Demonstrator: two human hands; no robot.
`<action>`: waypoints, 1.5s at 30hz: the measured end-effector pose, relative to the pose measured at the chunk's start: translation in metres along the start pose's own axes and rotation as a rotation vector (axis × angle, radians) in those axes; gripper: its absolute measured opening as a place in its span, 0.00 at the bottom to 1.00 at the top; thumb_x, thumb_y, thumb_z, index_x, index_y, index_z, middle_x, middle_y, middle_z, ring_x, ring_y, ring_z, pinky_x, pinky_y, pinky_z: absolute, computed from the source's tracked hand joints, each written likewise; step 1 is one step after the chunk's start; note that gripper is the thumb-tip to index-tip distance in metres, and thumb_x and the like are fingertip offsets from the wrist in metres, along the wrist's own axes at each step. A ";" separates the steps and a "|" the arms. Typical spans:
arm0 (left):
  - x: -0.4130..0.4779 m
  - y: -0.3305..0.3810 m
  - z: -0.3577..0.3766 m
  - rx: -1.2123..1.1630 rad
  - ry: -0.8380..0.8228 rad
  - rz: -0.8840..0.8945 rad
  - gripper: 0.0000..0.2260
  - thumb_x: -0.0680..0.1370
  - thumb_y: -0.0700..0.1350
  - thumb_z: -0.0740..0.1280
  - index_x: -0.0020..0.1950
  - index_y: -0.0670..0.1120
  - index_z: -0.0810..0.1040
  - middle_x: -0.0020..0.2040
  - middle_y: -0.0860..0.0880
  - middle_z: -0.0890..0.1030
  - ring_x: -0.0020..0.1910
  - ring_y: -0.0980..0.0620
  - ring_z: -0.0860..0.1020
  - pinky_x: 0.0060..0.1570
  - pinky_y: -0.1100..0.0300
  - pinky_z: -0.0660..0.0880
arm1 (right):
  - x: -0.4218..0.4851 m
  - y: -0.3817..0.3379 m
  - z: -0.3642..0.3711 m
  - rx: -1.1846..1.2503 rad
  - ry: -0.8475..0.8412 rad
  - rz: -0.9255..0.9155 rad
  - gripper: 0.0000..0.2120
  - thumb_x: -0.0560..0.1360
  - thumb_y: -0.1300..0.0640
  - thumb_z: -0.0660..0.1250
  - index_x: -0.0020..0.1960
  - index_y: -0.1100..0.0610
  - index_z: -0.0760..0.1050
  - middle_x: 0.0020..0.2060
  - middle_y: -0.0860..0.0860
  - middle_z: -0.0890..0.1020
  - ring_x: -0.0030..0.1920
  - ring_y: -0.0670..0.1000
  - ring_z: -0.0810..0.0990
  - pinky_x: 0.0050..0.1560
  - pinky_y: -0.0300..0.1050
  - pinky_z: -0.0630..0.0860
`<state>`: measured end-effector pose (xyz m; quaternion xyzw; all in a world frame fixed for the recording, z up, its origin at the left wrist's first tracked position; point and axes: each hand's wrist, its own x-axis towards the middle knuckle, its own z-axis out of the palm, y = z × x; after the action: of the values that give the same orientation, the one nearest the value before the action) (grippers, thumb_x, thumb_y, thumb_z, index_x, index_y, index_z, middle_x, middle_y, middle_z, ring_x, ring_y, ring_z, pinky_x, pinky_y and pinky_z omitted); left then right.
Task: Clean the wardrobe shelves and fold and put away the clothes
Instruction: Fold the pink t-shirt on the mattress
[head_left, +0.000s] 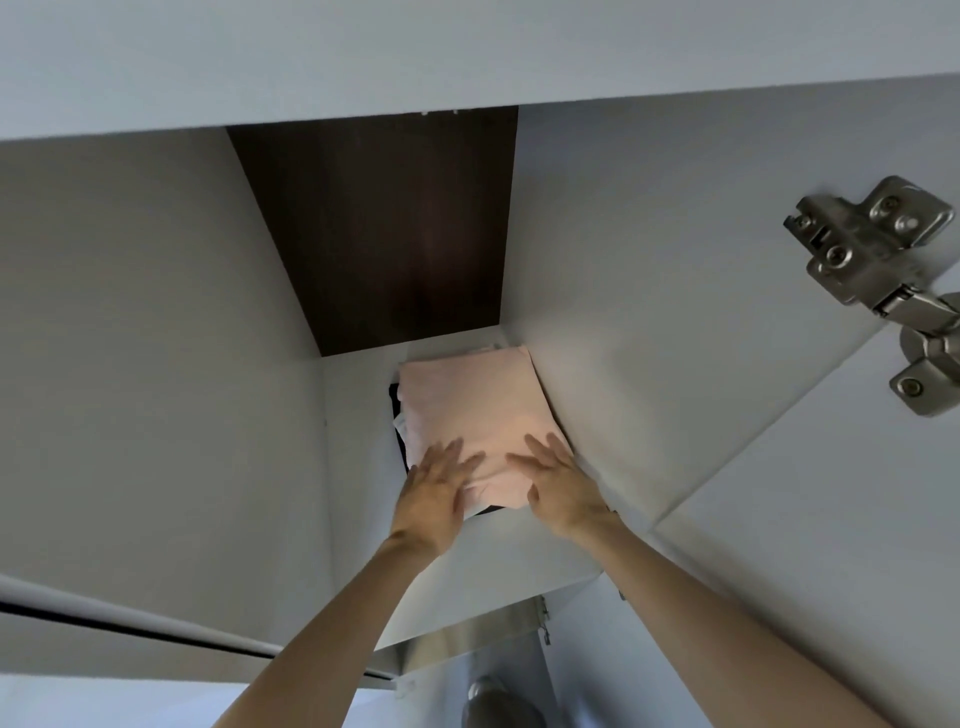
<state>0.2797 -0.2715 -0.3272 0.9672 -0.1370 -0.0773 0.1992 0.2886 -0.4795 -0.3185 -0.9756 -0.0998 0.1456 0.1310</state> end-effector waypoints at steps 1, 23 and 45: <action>0.000 0.000 0.006 0.063 -0.104 -0.015 0.22 0.83 0.47 0.52 0.77 0.58 0.57 0.79 0.54 0.50 0.78 0.48 0.49 0.75 0.52 0.50 | -0.002 0.000 0.001 0.009 -0.098 0.040 0.30 0.80 0.61 0.56 0.78 0.43 0.55 0.79 0.43 0.46 0.78 0.51 0.42 0.76 0.47 0.56; -0.131 0.075 -0.084 0.016 -0.028 0.529 0.22 0.83 0.48 0.57 0.77 0.50 0.59 0.73 0.51 0.69 0.70 0.52 0.68 0.68 0.59 0.64 | -0.245 -0.111 -0.014 0.341 0.561 0.445 0.18 0.81 0.58 0.59 0.69 0.46 0.71 0.64 0.44 0.77 0.62 0.49 0.73 0.58 0.45 0.74; -0.537 0.267 0.056 0.027 -0.555 1.481 0.19 0.82 0.47 0.56 0.74 0.51 0.65 0.69 0.54 0.71 0.67 0.50 0.68 0.61 0.56 0.68 | -0.752 -0.288 0.205 0.576 0.928 1.593 0.15 0.79 0.58 0.60 0.62 0.45 0.74 0.53 0.41 0.80 0.53 0.46 0.77 0.52 0.46 0.75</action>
<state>-0.3053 -0.3691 -0.2187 0.5722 -0.7907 -0.1615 0.1455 -0.5255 -0.3362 -0.2318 -0.6481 0.6924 -0.1894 0.2544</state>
